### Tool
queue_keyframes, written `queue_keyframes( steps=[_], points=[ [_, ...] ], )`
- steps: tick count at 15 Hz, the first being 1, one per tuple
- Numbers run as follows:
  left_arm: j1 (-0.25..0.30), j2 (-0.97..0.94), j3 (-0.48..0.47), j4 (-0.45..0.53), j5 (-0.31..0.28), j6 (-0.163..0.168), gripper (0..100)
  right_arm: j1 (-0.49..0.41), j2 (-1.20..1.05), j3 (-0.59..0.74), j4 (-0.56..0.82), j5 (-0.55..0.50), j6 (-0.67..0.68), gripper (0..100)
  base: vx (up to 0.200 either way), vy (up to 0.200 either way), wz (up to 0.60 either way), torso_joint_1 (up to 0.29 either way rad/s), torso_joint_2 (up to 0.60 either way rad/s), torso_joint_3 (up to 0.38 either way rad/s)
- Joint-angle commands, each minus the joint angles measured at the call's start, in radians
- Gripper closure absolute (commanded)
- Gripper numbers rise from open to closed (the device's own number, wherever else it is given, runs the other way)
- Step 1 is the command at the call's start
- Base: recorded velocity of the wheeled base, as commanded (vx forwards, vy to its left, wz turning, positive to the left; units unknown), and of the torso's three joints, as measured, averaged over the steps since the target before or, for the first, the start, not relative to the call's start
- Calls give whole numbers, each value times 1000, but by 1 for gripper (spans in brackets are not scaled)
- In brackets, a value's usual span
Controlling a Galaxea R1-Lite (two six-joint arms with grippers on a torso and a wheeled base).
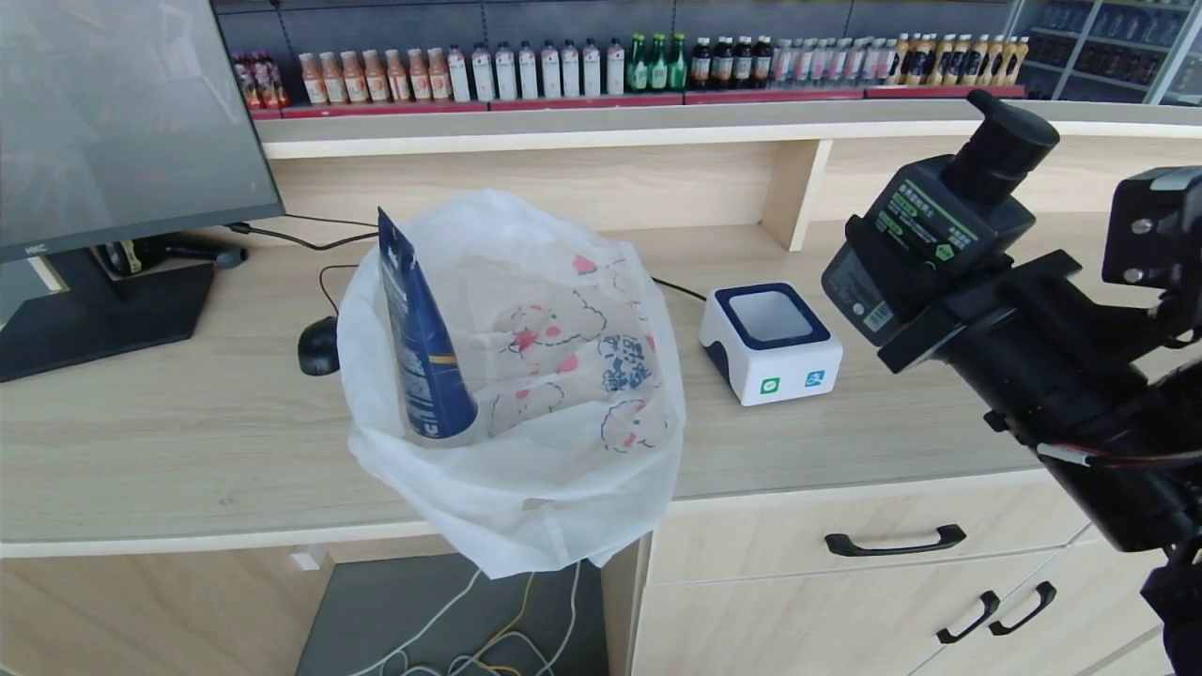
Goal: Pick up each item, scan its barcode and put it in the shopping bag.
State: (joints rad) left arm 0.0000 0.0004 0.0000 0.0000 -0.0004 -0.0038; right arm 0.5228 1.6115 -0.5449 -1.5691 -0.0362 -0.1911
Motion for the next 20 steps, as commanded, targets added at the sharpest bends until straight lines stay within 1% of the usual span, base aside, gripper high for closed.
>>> queue_keyframes(
  steps=[1, 3, 4, 5, 7, 9, 11, 12, 14, 15, 18, 20],
  points=[
    [0, 0, 0, 0, 0, -1, 0, -15, 73, -102, 20, 44, -37, 100, 0, 0, 0, 0, 0, 0],
    [0, 0, 0, 0, 0, -1, 0, -21, 85, -159, 116, 85, -99, 100, 0, 0, 0, 0, 0, 0],
    [0, 0, 0, 0, 0, -1, 0, -47, 105, -207, 184, 154, -176, 100, 0, 0, 0, 0, 0, 0],
    [0, 0, 0, 0, 0, -1, 0, -63, 131, -254, 207, 187, -222, 100, 0, 0, 0, 0, 0, 0],
    [0, 0, 0, 0, 0, -1, 0, -121, 189, -366, 225, 199, -315, 100, 0, 0, 0, 0, 0, 0],
    [0, 0, 0, 0, 0, -1, 0, -127, 237, -423, 235, 242, -381, 100, 0, 0, 0, 0, 0, 0],
    [0, 0, 0, 0, 0, -1, 0, -127, 249, -426, 235, 289, -449, 100, 0, 0, 0, 0, 0, 0],
    [0, 0, 0, 0, 0, -1, 0, -129, 263, -428, 233, 340, -482, 100, 0, 0, 0, 0, 0, 0],
    [0, 0, 0, 0, 0, -1, 0, -129, 300, -466, 227, 498, -539, 100, 0, 0, 0, 0, 0, 0],
    [-2, 0, 0, 0, 0, -1, 0, -133, 301, -466, 227, 545, -574, 100, 0, 0, 0, 0, 0, 0],
    [0, 0, 0, 0, 0, -1, 0, -179, 326, -466, 225, 607, -607, 100, 0, 0, 0, 0, 0, 0],
    [-2, 0, 0, 0, 0, -1, 0, -193, 346, -477, 222, 654, -620, 100, 0, 0, 0, 0, 0, 0]
  ],
)
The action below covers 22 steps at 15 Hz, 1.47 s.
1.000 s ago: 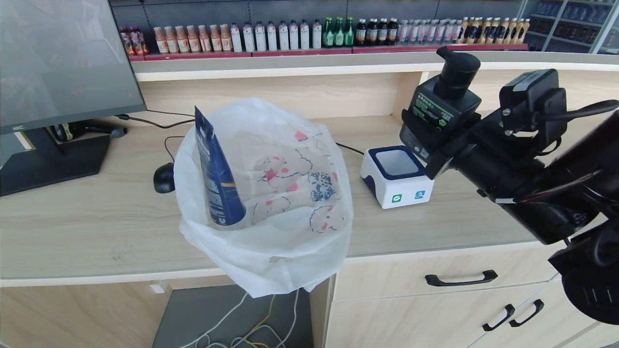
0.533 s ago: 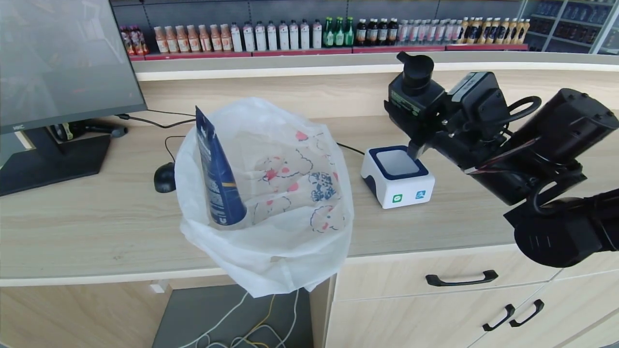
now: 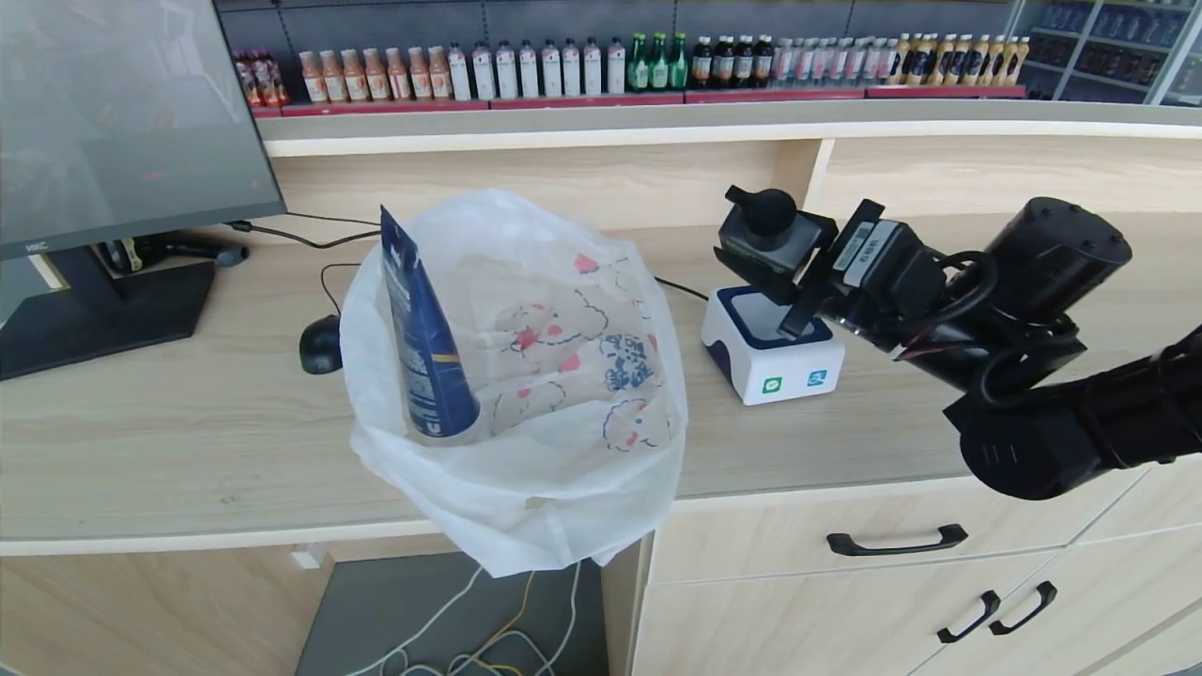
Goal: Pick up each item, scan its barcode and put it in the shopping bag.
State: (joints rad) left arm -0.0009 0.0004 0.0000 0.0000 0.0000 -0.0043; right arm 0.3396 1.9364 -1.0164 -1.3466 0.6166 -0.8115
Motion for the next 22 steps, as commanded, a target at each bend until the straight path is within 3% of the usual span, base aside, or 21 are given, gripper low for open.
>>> queue_keyframes(
  steps=[1, 12, 22],
  points=[
    [1, 0, 0, 0, 0, 0, 0, -10, 29, -11, -6, 25, -18, 100, 0, 0, 0, 0, 0, 0],
    [1, 0, 0, 0, 0, 0, 0, -16, 118, -7, -75, 135, -66, 100, 0, 0, 0, 0, 0, 0],
    [1, 0, 0, 0, 0, 0, 0, -51, 95, 9, -75, 137, -69, 100, 0, 0, 0, 0, 0, 0]
  ],
)
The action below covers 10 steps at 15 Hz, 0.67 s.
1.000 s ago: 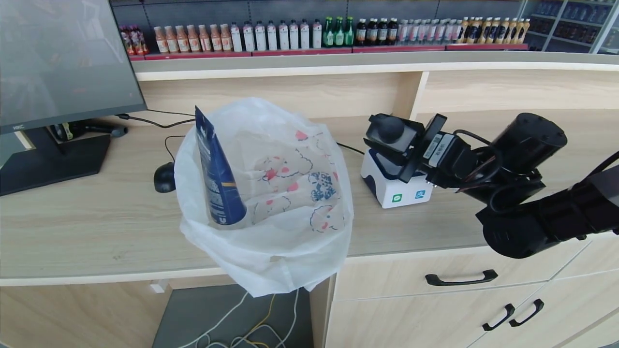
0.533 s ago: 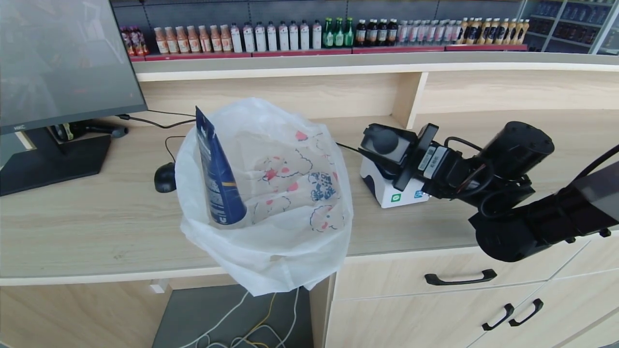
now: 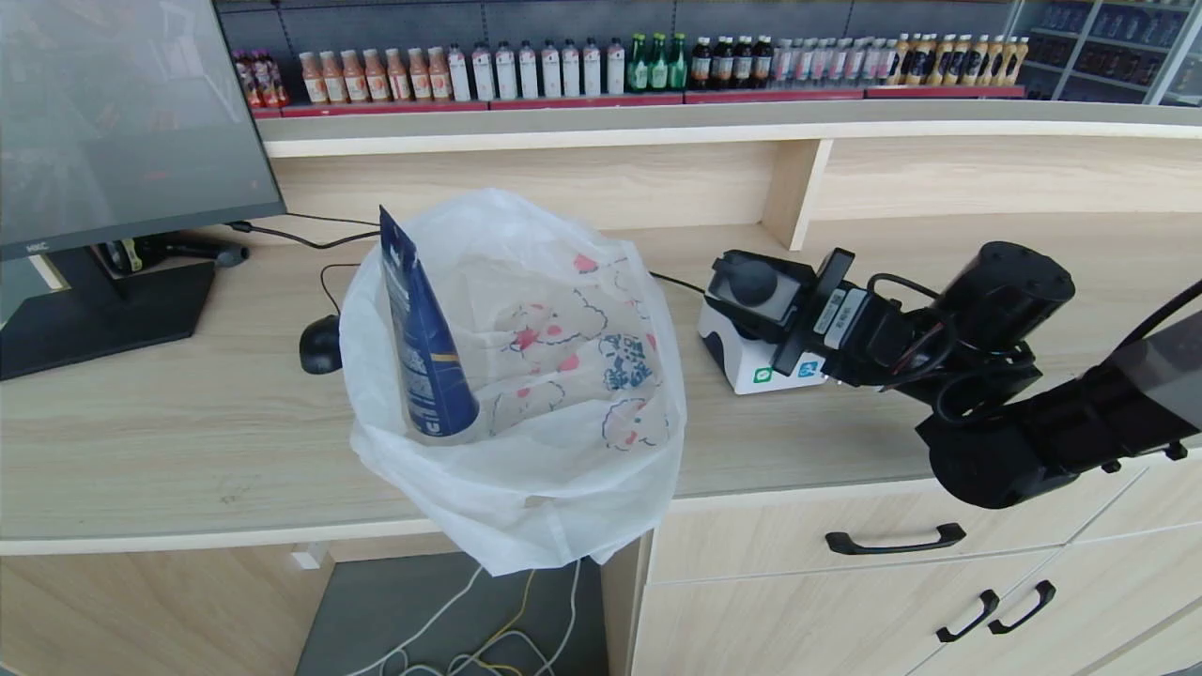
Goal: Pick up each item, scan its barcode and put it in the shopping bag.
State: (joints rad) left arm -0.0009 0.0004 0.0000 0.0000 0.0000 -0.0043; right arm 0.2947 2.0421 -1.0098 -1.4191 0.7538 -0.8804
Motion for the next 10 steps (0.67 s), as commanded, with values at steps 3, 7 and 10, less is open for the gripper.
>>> queue_keyframes(
  steps=[3, 7, 10],
  points=[
    [1, 0, 0, 0, 0, 0, 0, -34, -25, 5, -3, -1, 0, 100, 0, 0, 0, 0, 0, 0],
    [-1, 0, 0, 0, 0, 0, 0, -42, -33, 27, -3, -1, -2, 100, 0, 0, 0, 0, 0, 0],
    [1, 0, 0, 0, 0, 0, 0, -42, -31, 31, -3, 1, -8, 100, 0, 0, 0, 0, 0, 0]
  ],
)
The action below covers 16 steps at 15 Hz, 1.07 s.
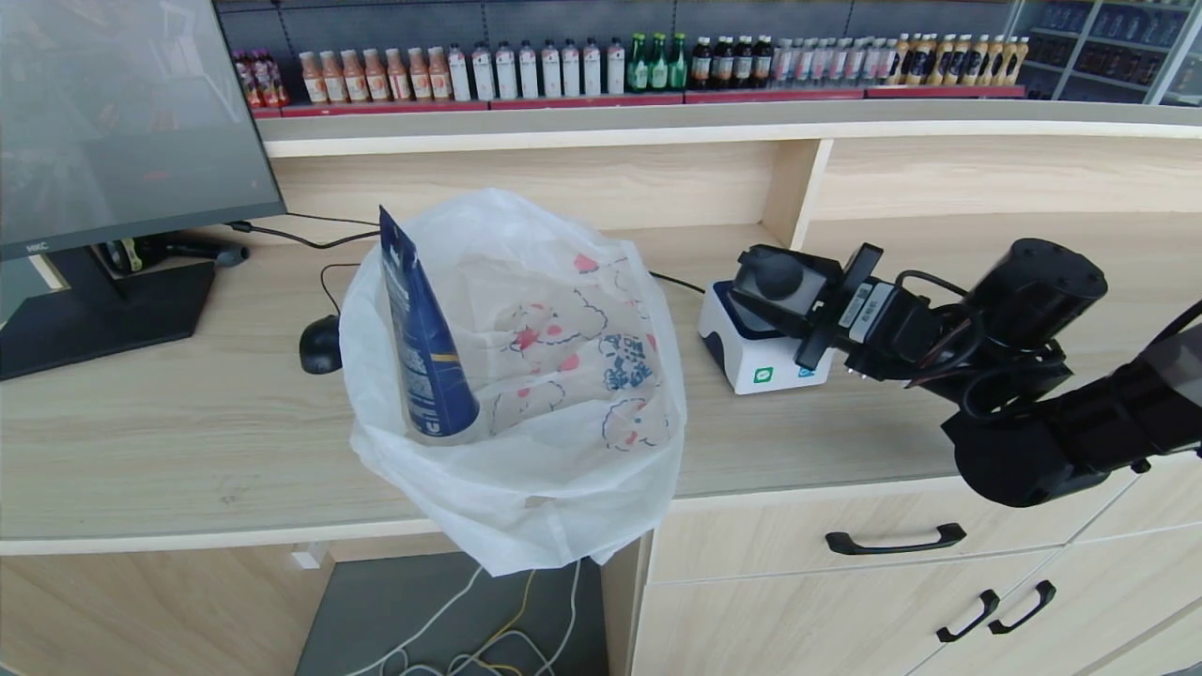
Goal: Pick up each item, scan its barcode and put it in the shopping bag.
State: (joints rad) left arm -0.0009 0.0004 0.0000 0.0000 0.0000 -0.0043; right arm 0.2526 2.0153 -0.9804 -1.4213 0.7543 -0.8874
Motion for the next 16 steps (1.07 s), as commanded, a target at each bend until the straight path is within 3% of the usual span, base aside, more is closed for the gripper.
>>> queue_keyframes(
  steps=[1, 16],
  points=[
    [-1, 0, 0, 0, 0, 0, 0, 1, -4, 3, -1, 0, -1, 100, 0, 0, 0, 0, 0, 0],
    [-1, 0, 0, 0, 0, 0, 0, 4, -41, 28, -1, -44, 41, 100, 0, 0, 0, 0, 0, 0]
  ],
)
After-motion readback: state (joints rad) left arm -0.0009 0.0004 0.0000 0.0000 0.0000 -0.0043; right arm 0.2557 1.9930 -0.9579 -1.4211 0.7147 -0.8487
